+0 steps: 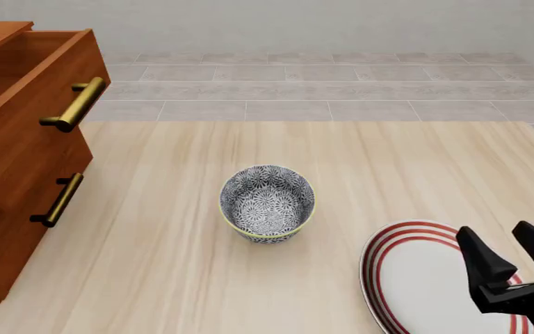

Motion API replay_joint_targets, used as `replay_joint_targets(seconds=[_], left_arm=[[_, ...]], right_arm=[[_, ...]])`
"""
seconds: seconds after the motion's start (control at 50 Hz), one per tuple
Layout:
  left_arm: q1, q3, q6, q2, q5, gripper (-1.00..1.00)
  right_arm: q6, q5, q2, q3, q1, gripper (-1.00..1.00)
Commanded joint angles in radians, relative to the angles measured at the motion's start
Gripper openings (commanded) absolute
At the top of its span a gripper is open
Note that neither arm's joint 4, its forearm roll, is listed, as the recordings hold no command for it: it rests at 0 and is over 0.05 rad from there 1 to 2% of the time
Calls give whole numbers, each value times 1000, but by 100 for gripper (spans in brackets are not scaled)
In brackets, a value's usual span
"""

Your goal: Put the ketchup in the top drawer of the cabinet.

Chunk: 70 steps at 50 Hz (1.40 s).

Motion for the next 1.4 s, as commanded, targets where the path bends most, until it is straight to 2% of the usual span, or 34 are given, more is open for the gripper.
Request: replay_joint_targets(seconds=[0.02,0.68,0.7,1.06,1.4], left_arm=[[11,21,36,6,-27,-100],[-4,33,29,-8,-25,-100],[-3,40,34,-9,-28,100],[-1,63,45,-10,-42,100],[-45,-8,50,-87,54,100]], right_arm=[[-2,-4,8,0,1,100],[-1,-7,12,0,1,100],[-1,-7,14,0,1,100],[-3,-12,22,0,3,100],[-4,-14,26,0,5,100]])
